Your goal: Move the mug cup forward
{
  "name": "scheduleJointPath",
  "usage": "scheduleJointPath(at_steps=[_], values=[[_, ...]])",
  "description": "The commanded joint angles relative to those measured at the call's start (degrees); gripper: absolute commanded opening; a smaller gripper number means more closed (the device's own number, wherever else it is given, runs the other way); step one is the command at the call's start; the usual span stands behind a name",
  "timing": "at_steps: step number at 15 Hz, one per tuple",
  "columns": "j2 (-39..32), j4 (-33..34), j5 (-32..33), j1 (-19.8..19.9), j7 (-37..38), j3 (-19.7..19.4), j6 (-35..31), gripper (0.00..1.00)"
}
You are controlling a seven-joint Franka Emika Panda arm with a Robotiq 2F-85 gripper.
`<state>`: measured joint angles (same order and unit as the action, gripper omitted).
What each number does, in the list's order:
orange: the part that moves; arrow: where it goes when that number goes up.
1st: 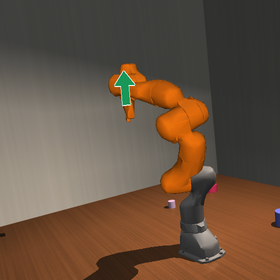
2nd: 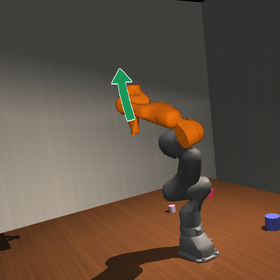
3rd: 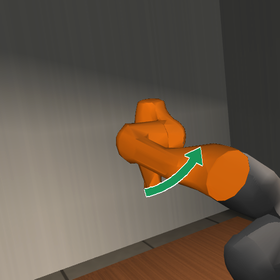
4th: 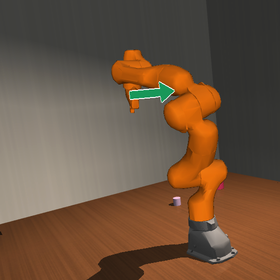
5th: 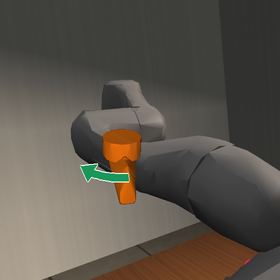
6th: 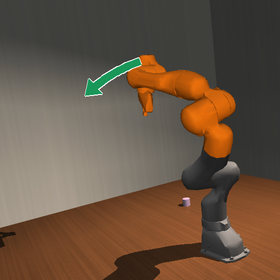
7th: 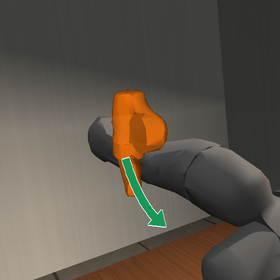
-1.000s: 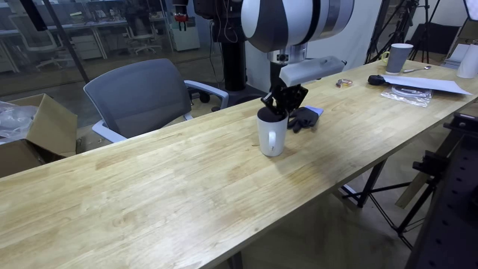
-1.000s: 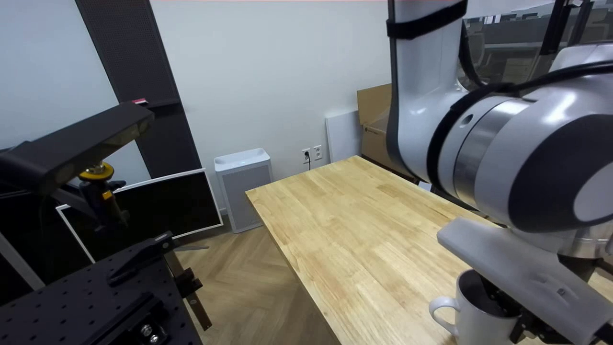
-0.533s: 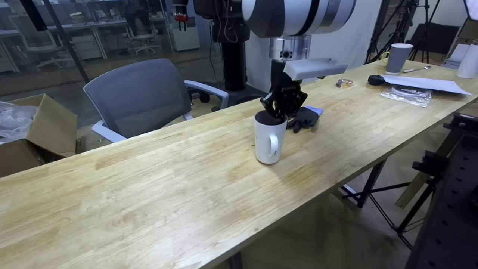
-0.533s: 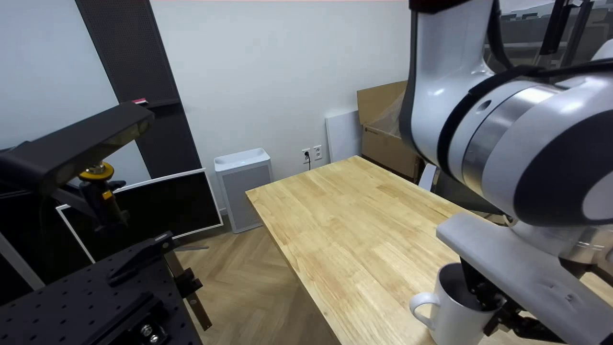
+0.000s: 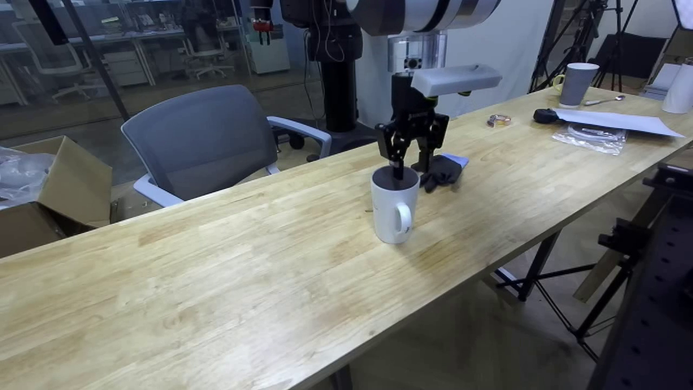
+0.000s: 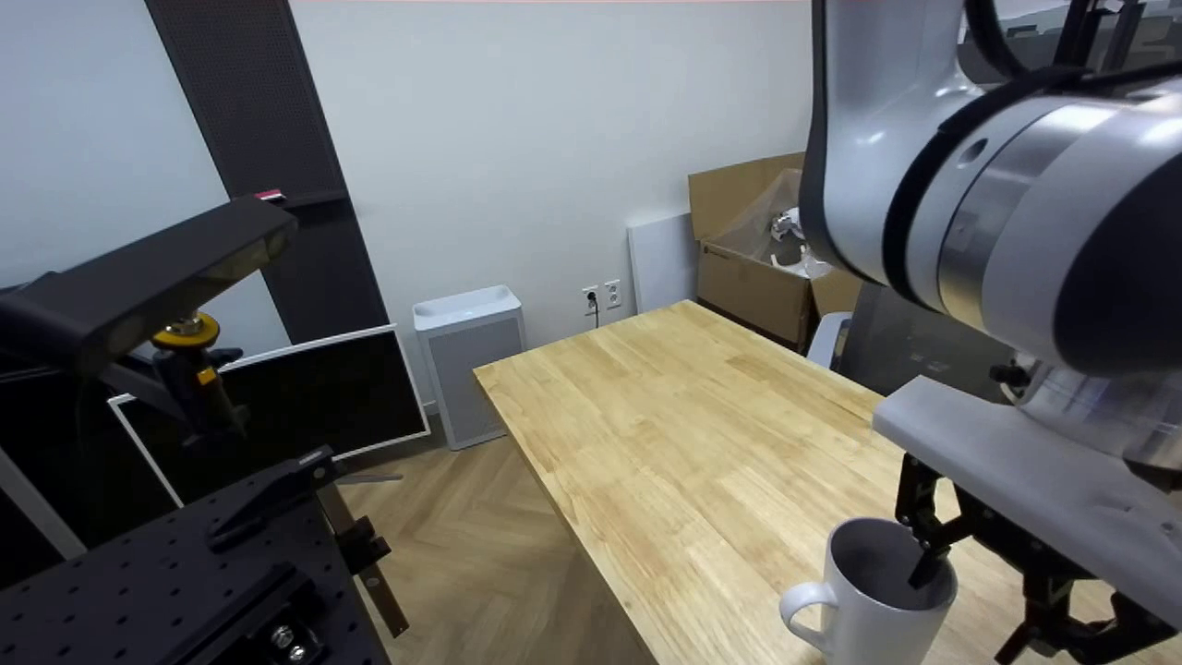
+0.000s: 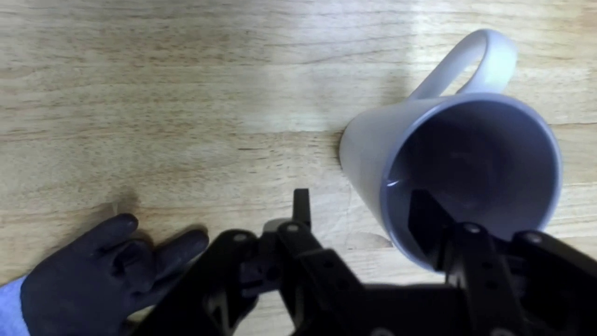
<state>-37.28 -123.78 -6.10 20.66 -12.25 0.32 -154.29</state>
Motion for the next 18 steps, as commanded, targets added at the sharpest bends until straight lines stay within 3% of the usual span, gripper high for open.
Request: scheduleJointPath(at_steps=[1, 3, 12, 18], values=[[2.7, 1.0, 2.1, -4.4, 2.6, -3.3, 2.0, 0.91], [4.7, 1.9, 3.2, -6.5, 3.5, -4.9, 3.2, 0.99], [12.9, 9.5, 2.6, -7.6, 2.8, -5.4, 13.6, 1.00], [11.8, 8.5, 1.7, -6.9, 0.8, -4.7, 12.0, 1.00]])
